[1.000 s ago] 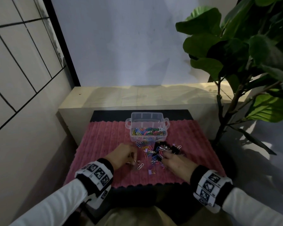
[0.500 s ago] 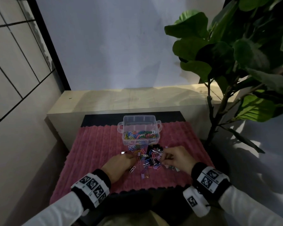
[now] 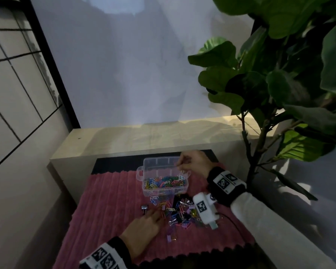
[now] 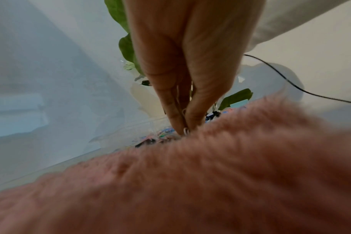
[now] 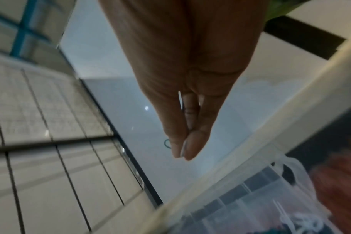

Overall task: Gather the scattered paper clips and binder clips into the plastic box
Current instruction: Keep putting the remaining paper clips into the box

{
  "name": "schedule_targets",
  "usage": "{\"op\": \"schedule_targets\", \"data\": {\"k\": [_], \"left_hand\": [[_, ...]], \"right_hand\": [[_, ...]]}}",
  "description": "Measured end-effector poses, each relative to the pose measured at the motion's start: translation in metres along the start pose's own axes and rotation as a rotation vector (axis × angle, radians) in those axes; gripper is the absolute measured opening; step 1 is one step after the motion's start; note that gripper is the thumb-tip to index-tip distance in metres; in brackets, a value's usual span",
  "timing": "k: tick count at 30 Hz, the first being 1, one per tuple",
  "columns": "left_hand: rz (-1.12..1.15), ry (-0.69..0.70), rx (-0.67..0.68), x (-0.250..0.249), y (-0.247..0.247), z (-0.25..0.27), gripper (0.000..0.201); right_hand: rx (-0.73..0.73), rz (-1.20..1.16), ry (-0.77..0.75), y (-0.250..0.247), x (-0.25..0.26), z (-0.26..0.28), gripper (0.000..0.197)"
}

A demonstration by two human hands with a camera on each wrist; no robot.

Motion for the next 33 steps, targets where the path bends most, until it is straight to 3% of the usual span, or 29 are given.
{"op": "schedule_targets", "data": {"k": [3,7,9,13,16,18,22,24,27,33], "left_hand": [[-0.108,-0.007,0.029,0.0,0.011,-0.006,0.023],[-0.235,-0.046,0.007,-0.003,0.004,-0.01,0.034],[-0.179,-0.05,0.024,-0.006,-0.01,-0.007,0.026],[-0.19,0.015,0.162,-0.012,-0.002,-0.01,0.049],[0.057,-0.077,0.122,0.002,-0.013,-0.007,0.049],[0.12,-0.105,-0.015,0.012,-0.029,-0.006,0.035],[0.38,-0.125,-0.042,0.029,-0.025,-0.01,0.012],[0.473,-0.172,-0.109,0.047,-0.034,-0.008,0.008],[0.556,-0.163,-0.095,0.06,-0.047,-0.009,0.007],[0.722,-0.249,0.064,0.082,-0.046,-0.018,0.011]], "right_hand": [[0.084,0.179,0.026,0.019,-0.001,-0.028,0.007],[0.271,0.388,0.017,0.049,-0.003,-0.04,0.012],[0.3,0.423,-0.001,0.056,-0.001,-0.041,0.013],[0.275,0.426,-0.026,0.051,-0.001,-0.04,0.014],[0.25,0.41,-0.056,0.038,0.001,-0.031,0.014],[0.199,0.41,-0.097,0.021,0.004,-0.022,0.012],[0.102,0.441,-0.132,-0.016,-0.008,0.005,0.005],[0.137,0.464,-0.055,-0.019,-0.031,0.024,0.01],[0.261,0.46,-0.007,-0.003,-0.055,0.055,0.005],[0.452,0.583,-0.035,0.047,-0.062,0.089,0.017]]}}
Point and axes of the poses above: each hand's wrist, its own z-axis away from the middle knuckle, its own y-axis out of the palm, x = y × z, the point moved 10 cm from there along -z, towards the middle knuckle, and after that the axes turned 4 degrees about -y, right-handed, at the moved point
